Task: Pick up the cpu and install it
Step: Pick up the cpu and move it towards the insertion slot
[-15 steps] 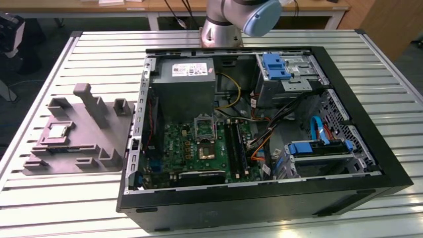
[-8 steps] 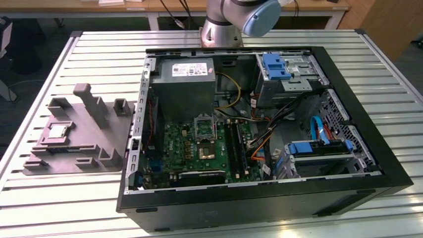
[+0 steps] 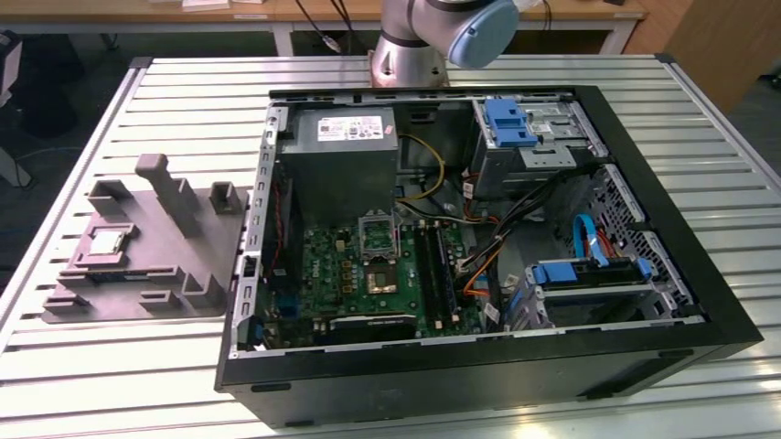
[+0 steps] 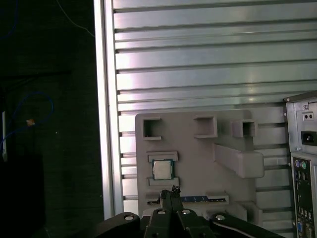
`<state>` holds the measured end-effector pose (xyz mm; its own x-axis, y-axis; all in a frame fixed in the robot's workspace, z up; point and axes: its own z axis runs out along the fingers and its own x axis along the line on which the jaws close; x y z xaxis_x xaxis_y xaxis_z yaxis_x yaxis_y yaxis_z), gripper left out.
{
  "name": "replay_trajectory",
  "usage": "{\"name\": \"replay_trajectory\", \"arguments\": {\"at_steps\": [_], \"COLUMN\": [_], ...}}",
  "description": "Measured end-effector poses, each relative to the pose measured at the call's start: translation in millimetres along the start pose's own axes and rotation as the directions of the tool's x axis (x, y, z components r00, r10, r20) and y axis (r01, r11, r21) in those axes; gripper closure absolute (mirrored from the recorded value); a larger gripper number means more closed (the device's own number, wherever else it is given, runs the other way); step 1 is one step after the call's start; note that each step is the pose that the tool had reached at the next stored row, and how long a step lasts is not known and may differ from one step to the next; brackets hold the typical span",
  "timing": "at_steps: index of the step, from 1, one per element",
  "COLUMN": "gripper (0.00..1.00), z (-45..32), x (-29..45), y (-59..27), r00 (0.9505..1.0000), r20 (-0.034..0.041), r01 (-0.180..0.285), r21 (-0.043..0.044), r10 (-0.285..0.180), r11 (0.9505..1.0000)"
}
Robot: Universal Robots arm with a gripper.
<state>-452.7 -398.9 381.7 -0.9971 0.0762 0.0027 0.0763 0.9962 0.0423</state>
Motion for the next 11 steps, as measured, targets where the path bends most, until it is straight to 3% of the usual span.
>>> {"name": "replay_trajectory", "arguments": {"at_steps": [7, 11], "gripper": [0.89, 0.71], "z": [0.0, 0.0], "x": [0.2, 0.3], "y": [0.0, 0.0], "r00": [1.0000, 1.0000], "r20": [0.0000, 0.0000], "r01": [0.000, 0.000], "r21": [0.0000, 0.0001], "r10": [0.000, 0.000], "r11": [1.0000, 1.0000]}}
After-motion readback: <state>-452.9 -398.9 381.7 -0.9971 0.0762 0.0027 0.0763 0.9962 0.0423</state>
